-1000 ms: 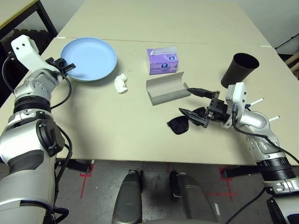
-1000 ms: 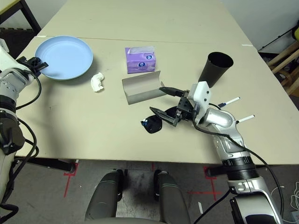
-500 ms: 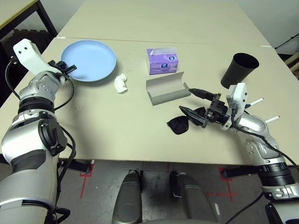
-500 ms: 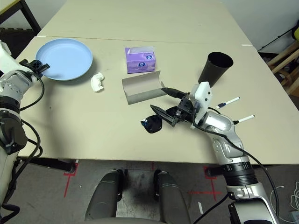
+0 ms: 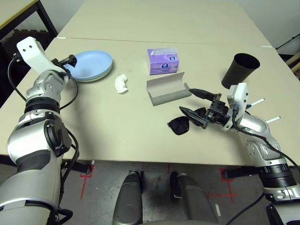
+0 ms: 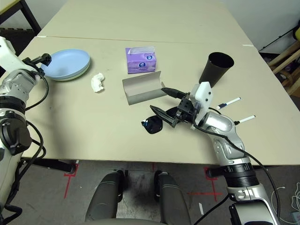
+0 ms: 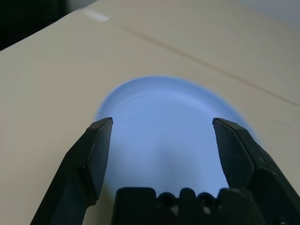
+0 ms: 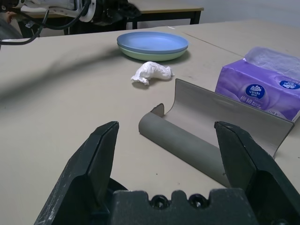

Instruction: Organize and tidy the items on the table.

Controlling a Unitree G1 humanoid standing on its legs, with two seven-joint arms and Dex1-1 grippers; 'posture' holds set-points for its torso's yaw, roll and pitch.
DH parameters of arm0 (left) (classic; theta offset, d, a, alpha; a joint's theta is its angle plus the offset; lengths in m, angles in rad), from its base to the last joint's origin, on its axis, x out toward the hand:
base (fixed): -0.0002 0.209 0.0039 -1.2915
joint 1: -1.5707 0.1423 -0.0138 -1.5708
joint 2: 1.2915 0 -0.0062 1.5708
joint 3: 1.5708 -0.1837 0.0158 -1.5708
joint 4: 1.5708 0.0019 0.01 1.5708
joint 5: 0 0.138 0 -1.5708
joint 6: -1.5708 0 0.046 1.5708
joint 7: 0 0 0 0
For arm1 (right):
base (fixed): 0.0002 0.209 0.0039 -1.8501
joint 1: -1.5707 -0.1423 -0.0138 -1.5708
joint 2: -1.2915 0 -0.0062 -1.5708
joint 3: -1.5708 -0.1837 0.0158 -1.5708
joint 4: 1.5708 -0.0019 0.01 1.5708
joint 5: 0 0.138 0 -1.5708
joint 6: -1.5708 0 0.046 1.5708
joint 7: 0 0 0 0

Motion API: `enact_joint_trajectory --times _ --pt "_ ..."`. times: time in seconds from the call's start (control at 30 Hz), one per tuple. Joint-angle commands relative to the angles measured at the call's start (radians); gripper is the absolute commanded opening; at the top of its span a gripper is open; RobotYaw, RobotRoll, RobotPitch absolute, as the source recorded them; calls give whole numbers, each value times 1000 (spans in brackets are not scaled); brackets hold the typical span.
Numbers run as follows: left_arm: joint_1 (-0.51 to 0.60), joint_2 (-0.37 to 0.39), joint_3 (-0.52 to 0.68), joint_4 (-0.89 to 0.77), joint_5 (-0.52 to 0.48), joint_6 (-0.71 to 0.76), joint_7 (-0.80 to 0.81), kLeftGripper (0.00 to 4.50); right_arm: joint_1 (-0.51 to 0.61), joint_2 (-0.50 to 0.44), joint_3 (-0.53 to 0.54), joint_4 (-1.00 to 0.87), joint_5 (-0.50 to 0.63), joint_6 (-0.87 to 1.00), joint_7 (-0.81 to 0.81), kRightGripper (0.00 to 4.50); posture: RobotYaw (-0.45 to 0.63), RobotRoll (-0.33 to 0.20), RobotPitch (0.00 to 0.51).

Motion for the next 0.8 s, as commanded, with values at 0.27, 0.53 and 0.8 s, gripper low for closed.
enact_joint_trajectory --times 0.27,0.53,0.8 --pt "252 -11 -181 -361 27 60 -392 4453 3 -6 -29 -18 13 28 -30 4500 130 0 159" --pt "392 8 -264 -531 42 10 -592 4453 5 -9 -46 -17 8 26 -44 4500 128 0 159" --pt "386 28 -339 -501 120 15 -626 4453 9 -7 -40 -34 7 35 -56 4500 124 0 161"
